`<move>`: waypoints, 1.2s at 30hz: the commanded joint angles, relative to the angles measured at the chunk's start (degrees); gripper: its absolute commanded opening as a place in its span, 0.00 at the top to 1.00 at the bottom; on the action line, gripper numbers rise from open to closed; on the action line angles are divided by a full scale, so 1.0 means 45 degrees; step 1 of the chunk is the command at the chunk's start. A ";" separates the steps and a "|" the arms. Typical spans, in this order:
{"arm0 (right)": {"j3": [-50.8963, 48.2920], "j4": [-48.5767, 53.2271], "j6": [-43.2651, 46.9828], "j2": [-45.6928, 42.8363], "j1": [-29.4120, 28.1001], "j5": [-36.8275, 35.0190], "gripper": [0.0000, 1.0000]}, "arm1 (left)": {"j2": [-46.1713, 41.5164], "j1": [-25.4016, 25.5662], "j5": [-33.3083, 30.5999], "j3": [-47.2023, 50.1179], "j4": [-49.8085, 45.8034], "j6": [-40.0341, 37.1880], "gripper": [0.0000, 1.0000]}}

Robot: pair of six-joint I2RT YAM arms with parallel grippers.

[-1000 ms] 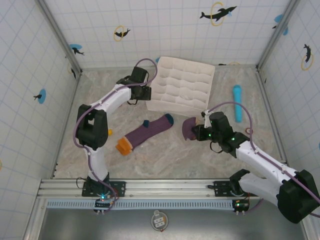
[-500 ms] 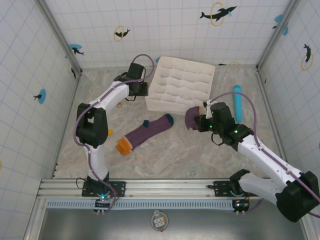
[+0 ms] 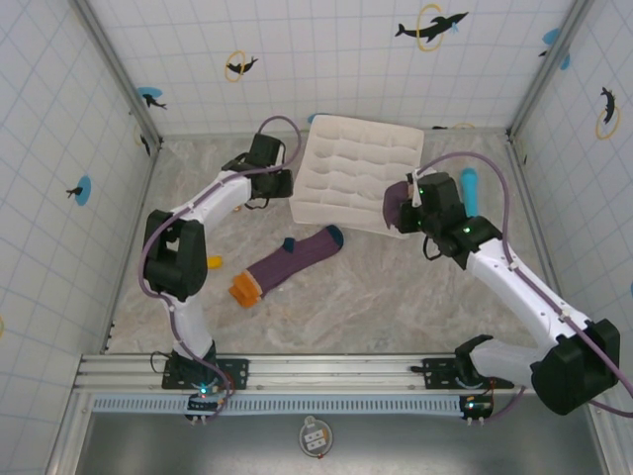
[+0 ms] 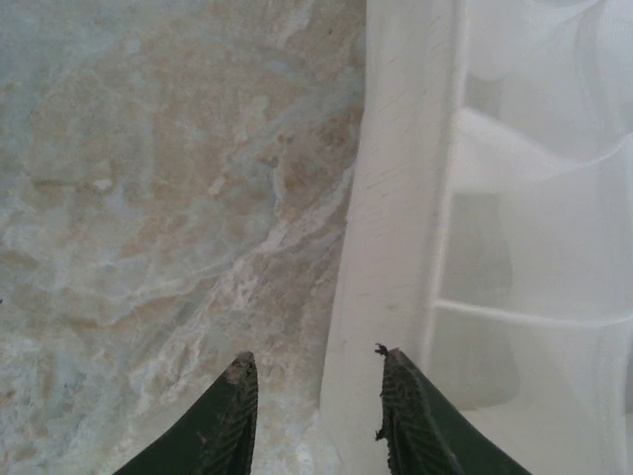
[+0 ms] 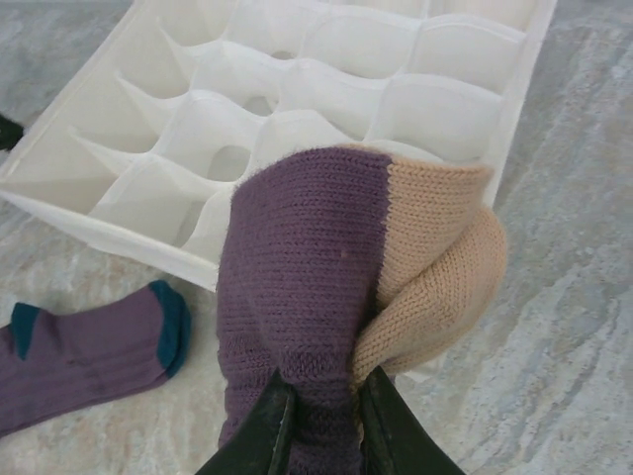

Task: Roll the socks

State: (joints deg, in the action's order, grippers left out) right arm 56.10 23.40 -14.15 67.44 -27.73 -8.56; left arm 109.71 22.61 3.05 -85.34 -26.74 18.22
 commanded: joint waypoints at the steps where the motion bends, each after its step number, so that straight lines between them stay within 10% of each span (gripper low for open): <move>1: 0.0610 0.0243 0.0275 0.0086 0.0249 -0.0132 1.00 | -0.0122 0.0190 0.0132 0.0589 -0.0939 0.0159 0.65; 18: 0.0522 0.0738 0.0127 -0.0416 0.0380 0.0297 1.00 | -0.0498 0.0249 -0.1078 -0.1003 -0.1668 0.1043 0.20; 36: 0.1456 0.0693 0.1721 0.0353 0.0495 -0.0766 1.00 | 0.0628 0.0288 0.0736 -0.1105 -0.1157 0.1346 0.50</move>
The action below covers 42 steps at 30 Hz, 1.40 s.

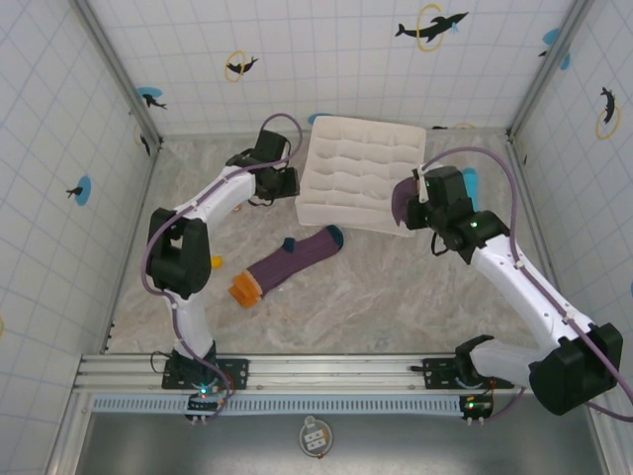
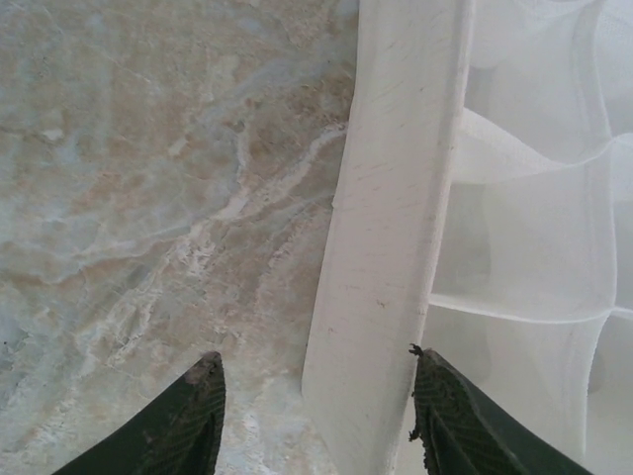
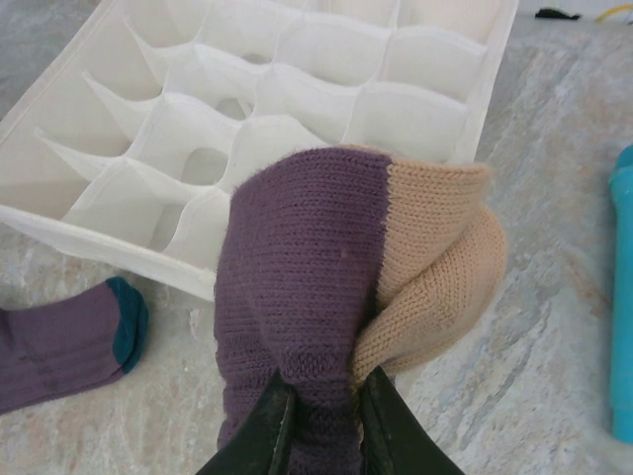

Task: Roll the socks

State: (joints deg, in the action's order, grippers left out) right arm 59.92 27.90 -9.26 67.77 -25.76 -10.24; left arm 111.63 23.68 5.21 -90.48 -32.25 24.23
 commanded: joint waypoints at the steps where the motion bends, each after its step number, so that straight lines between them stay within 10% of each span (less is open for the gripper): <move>1: 0.0703 -0.0357 0.0740 0.0410 0.0050 -0.0497 1.00 | 0.0196 0.0427 0.0296 0.0064 0.0073 -0.0016 0.51; 15: 0.2359 -0.0772 0.3089 0.2650 0.0041 -0.2789 1.00 | -0.0269 0.0870 -0.0072 0.0900 -0.0206 -0.0051 0.98; 42: 0.3887 -0.2251 0.4062 0.7191 -0.1472 -0.3884 1.00 | -0.1321 0.0948 -0.0086 0.1786 -0.0548 -0.0579 1.00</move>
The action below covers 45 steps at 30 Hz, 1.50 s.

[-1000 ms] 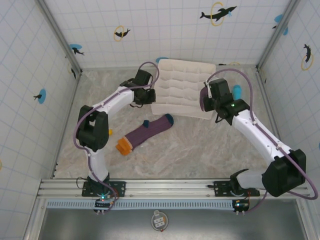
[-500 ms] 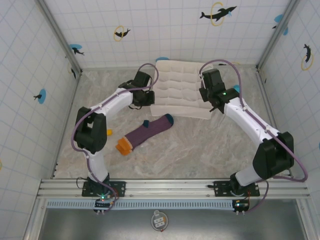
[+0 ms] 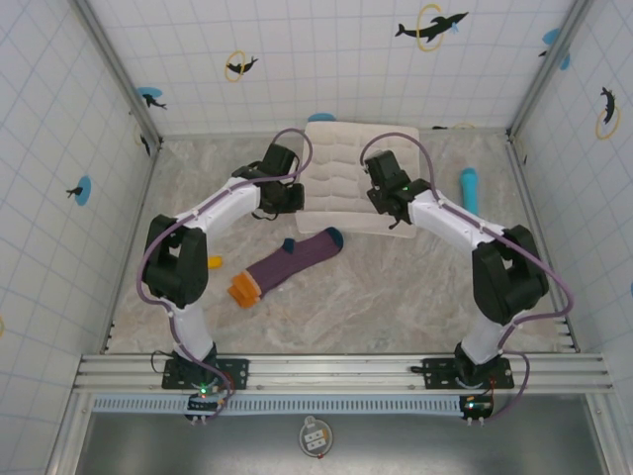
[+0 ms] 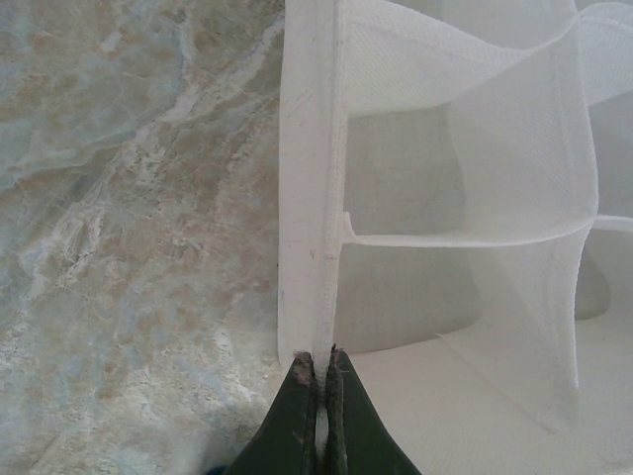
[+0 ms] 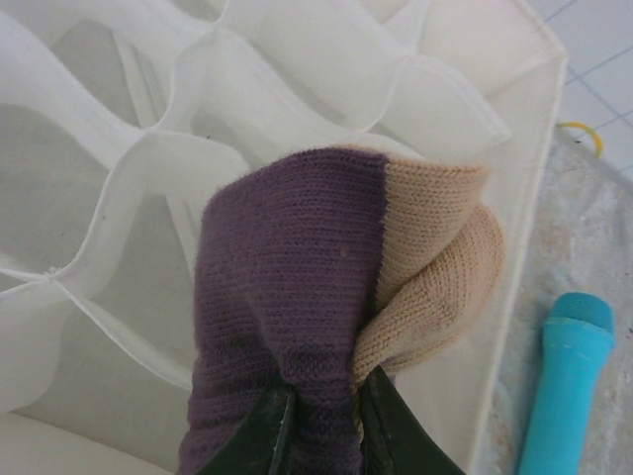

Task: Roll the socks

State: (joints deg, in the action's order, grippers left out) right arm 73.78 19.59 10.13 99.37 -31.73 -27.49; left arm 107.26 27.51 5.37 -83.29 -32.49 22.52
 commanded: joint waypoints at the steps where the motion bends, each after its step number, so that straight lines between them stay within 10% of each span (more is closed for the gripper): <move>1: 0.0831 -0.0407 -0.0288 0.0229 -0.0195 0.0044 1.00 | -0.0349 0.0089 -0.0087 0.0188 -0.0481 -0.0182 1.00; 45: 0.1730 0.1524 -0.0043 0.3892 0.0517 0.5432 1.00 | 0.0132 0.0100 -0.0127 0.0090 -0.0283 -0.0528 1.00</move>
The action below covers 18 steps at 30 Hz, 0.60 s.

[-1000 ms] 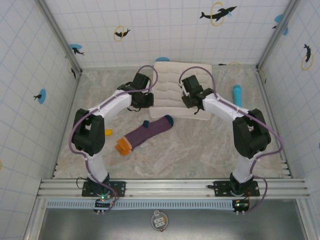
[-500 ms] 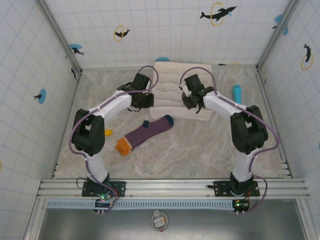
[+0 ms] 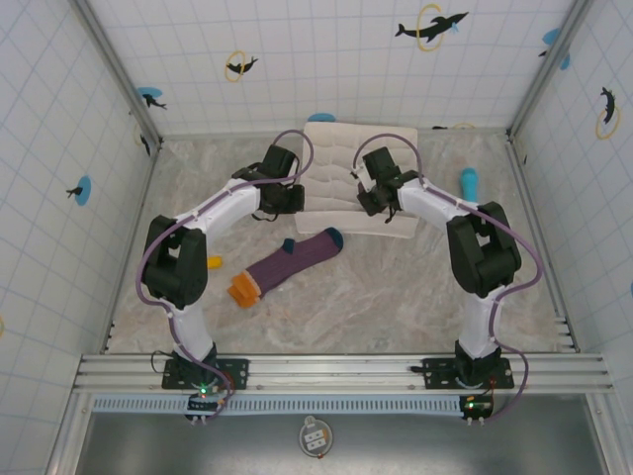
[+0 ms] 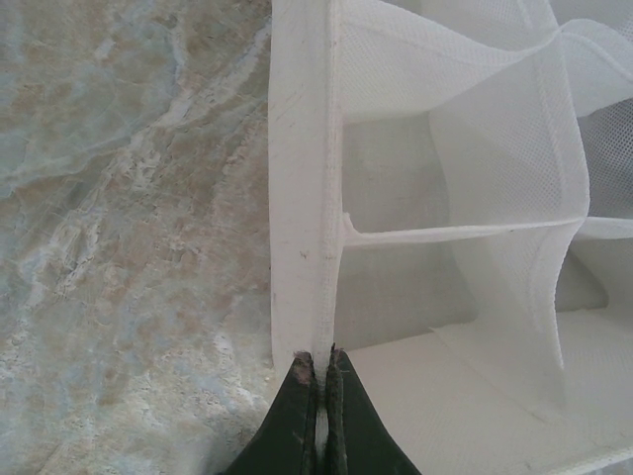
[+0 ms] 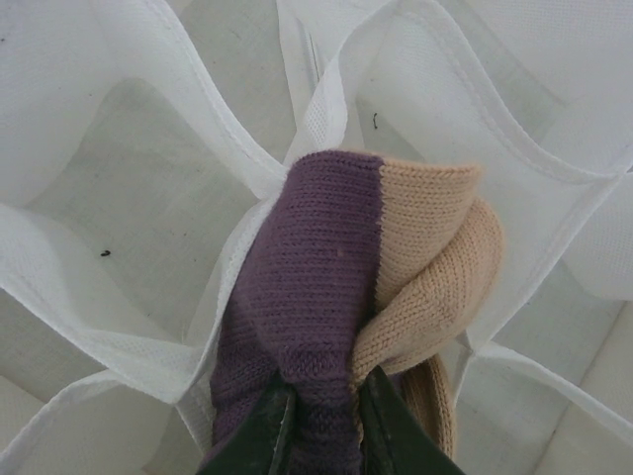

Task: Roll the socks

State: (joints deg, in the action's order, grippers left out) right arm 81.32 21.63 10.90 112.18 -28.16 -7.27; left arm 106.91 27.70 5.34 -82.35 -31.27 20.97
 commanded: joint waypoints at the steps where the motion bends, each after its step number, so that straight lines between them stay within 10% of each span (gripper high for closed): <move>1: 0.0132 0.1308 -0.0215 0.1122 -0.0269 0.1037 1.00 | 0.0233 0.0055 -0.0231 -0.0138 -0.0592 -0.0117 1.00; 18: -0.0400 0.4203 -0.0807 0.1285 -0.0322 0.0304 1.00 | 0.0736 0.0034 -0.0692 -0.0758 -0.0893 0.0710 1.00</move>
State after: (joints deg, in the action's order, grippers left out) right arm 80.86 25.28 8.40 111.90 -29.45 -8.54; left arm 108.14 27.73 3.44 -84.18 -32.99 22.81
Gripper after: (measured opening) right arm 0.183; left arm 0.060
